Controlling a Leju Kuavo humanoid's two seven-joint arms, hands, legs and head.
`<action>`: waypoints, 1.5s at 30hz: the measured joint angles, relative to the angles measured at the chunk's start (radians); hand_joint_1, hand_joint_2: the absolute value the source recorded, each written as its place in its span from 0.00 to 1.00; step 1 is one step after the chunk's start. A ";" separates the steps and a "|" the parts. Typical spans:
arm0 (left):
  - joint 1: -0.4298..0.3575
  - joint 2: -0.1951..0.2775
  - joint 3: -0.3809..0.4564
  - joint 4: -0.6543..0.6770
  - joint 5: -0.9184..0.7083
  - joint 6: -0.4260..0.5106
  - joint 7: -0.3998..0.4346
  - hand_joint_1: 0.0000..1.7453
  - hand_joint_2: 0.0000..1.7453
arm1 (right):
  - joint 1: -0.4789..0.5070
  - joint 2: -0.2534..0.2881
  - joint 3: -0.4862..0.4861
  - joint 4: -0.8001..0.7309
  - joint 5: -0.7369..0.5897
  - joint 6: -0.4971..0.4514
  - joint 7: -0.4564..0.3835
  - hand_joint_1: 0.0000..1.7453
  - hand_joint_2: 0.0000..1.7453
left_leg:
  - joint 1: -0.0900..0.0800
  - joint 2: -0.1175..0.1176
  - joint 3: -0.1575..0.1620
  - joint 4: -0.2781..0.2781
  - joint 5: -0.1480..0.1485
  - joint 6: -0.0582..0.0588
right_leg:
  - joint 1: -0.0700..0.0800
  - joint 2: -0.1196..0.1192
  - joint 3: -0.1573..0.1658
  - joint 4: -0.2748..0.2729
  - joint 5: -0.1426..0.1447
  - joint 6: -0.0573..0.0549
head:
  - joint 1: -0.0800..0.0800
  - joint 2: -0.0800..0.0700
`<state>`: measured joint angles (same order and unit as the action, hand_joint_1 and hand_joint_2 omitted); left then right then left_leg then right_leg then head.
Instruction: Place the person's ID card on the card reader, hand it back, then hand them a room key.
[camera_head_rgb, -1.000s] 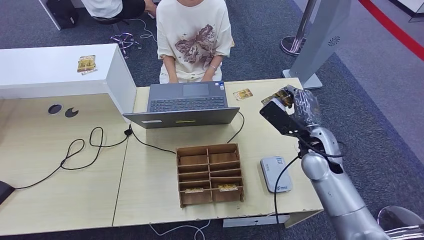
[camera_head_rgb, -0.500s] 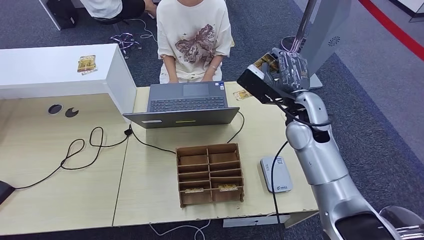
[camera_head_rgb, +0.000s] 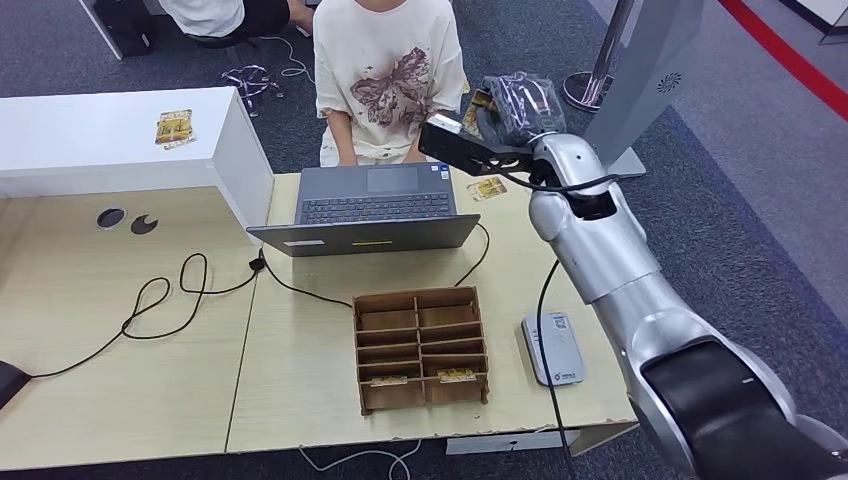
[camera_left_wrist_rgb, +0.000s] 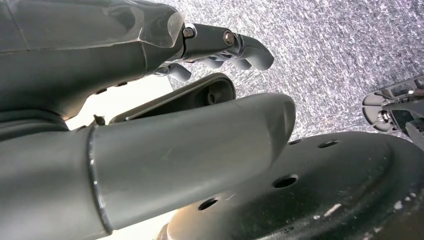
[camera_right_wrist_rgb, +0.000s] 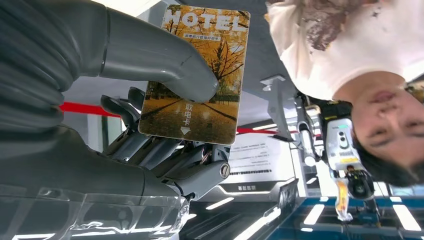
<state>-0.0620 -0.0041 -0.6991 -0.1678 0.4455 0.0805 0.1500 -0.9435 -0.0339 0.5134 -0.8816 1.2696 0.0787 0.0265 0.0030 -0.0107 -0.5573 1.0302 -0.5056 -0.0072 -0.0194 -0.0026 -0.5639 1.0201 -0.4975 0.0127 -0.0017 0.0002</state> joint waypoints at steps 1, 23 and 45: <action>0.000 0.000 0.000 0.000 0.001 0.000 0.000 0.00 0.00 | -0.011 0.004 0.006 0.021 0.000 0.000 0.005 1.00 1.00 | 0.000 0.000 0.000 0.000 0.000 0.000 | 0.000 0.000 0.000 0.000 0.000 0.000 | 0.000 0.000; -0.005 0.006 -0.050 0.004 0.009 -0.008 0.007 0.00 0.00 | -0.087 0.105 0.011 0.203 -0.047 -0.001 0.028 1.00 1.00 | 0.000 0.000 0.000 0.000 0.000 0.000 | 0.000 0.000 0.000 0.000 0.000 0.000 | 0.000 0.000; -0.006 0.009 -0.080 0.005 0.032 -0.009 0.012 0.00 0.00 | -0.092 0.124 0.008 0.222 -0.025 -0.036 0.045 0.00 1.00 | 0.000 0.000 0.000 0.000 0.000 0.000 | 0.000 0.000 0.000 0.000 0.000 0.000 | 0.000 0.000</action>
<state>-0.0678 0.0051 -0.7796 -0.1633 0.4777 0.0711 0.1618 -1.0350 0.0900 0.5214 -0.6597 1.2446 0.0431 0.0718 0.0031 -0.0104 -0.5570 1.0303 -0.5055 -0.0073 -0.0193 -0.0023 -0.5642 1.0201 -0.4974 0.0126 -0.0017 0.0003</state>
